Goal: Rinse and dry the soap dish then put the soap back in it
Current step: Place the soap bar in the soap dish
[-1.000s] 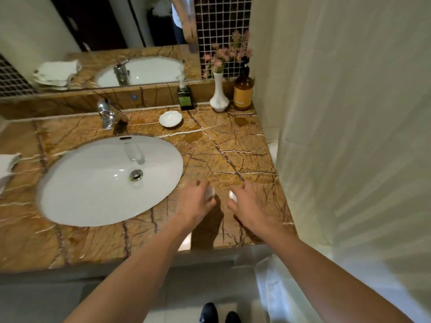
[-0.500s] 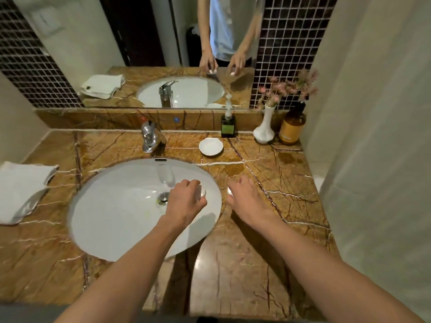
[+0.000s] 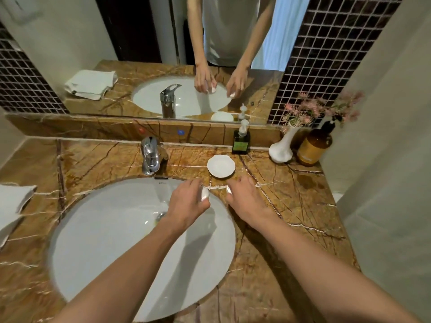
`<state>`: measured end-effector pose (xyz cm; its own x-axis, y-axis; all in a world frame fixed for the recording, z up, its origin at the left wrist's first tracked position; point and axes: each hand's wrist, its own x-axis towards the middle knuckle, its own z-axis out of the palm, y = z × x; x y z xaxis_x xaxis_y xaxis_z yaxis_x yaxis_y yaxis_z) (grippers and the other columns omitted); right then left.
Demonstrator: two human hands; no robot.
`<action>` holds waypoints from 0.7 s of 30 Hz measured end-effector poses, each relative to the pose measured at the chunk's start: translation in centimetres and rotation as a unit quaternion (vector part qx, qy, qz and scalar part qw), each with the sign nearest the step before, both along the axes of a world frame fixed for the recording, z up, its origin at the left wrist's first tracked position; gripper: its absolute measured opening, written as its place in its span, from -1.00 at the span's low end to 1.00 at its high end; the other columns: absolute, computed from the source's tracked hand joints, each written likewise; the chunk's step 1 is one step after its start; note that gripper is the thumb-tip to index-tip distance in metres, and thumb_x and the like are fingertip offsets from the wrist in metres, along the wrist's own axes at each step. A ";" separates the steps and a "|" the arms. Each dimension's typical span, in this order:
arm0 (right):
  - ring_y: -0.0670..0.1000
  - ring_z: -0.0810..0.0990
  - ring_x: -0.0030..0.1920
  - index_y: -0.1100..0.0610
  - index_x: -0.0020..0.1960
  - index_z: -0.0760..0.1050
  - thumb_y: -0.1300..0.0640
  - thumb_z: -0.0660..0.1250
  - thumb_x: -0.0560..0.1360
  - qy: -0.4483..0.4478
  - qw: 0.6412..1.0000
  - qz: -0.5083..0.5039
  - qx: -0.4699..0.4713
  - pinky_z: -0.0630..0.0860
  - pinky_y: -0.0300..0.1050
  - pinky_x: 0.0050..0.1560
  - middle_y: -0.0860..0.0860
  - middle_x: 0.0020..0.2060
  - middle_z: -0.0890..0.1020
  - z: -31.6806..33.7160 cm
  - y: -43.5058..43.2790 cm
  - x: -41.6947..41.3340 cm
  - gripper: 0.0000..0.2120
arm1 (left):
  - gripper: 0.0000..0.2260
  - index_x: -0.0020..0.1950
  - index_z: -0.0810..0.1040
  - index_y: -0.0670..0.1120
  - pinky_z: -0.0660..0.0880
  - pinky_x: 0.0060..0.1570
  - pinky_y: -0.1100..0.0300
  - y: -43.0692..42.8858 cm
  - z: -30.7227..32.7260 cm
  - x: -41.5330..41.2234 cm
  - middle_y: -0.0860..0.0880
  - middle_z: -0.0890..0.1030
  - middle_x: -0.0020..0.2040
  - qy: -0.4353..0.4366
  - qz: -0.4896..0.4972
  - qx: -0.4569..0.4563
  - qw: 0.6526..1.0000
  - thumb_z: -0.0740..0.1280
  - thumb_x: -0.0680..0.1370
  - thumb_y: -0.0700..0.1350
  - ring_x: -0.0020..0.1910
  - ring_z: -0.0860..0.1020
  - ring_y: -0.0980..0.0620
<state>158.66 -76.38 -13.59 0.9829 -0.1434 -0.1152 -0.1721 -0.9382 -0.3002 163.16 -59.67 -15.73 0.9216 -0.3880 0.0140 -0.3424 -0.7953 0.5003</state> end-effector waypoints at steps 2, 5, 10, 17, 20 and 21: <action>0.18 0.35 0.30 0.16 0.32 0.43 0.15 0.25 0.56 0.002 1.000 0.006 -0.003 0.43 0.05 0.24 0.21 0.23 0.42 -0.4 -0.3 1.4 -0.66 | -0.51 0.28 0.42 -0.07 0.46 0.08 0.02 -0.2 -0.4 0.6 -0.10 0.58 0.16 0.002 0.000 -0.006 1.000 0.37 0.39 0.02 0.13 0.50 -0.11; 0.19 0.36 0.29 0.16 0.38 0.37 0.15 0.27 0.56 -0.004 1.000 0.012 -0.003 0.43 0.05 0.24 0.20 0.26 0.42 -0.9 -0.5 3.9 -0.60 | -0.52 0.27 0.41 -0.06 0.46 0.05 0.04 -0.5 -0.6 1.4 -0.09 0.57 0.16 0.002 0.007 -0.024 1.000 0.39 0.38 0.01 0.12 0.51 -0.09; 0.19 0.40 0.25 0.18 0.37 0.37 0.13 0.31 0.52 -0.017 0.999 0.036 -0.003 0.40 0.03 0.22 0.20 0.26 0.45 -1.7 -0.6 8.4 -0.56 | -0.54 0.25 0.41 -0.04 0.46 0.00 0.06 -0.9 -0.7 3.4 -0.07 0.59 0.11 -0.001 0.016 -0.038 0.999 0.37 0.39 0.03 0.09 0.51 -0.07; 0.17 0.42 0.21 0.21 0.30 0.45 0.12 0.27 0.54 0.001 0.996 0.081 -0.025 0.43 0.02 0.14 0.17 0.21 0.46 -3.3 -1.7 11.1 -0.64 | -0.45 0.35 0.34 -0.01 0.46 0.15 0.00 -1.7 -1.2 5.2 -0.06 0.55 0.20 0.024 0.031 -0.049 0.998 0.37 0.39 0.03 0.19 0.48 -0.06; 0.16 0.43 0.22 0.22 0.29 0.46 0.12 0.27 0.53 0.002 0.995 0.092 -0.032 0.42 0.01 0.16 0.18 0.20 0.48 -3.8 -2.0 11.5 -0.64 | -0.45 0.35 0.35 -0.02 0.44 0.18 0.00 -2.3 -1.6 5.5 -0.06 0.54 0.23 0.025 0.035 -0.052 0.998 0.38 0.39 0.02 0.21 0.46 -0.05; 0.16 0.43 0.21 0.22 0.29 0.46 0.11 0.27 0.53 0.000 0.995 0.094 -0.034 0.42 0.01 0.17 0.18 0.19 0.49 -4.0 -2.0 11.6 -0.64 | -0.45 0.35 0.35 -0.02 0.44 0.18 0.00 -2.5 -1.7 5.6 -0.06 0.54 0.23 0.024 0.036 -0.053 0.998 0.38 0.39 0.01 0.21 0.46 -0.05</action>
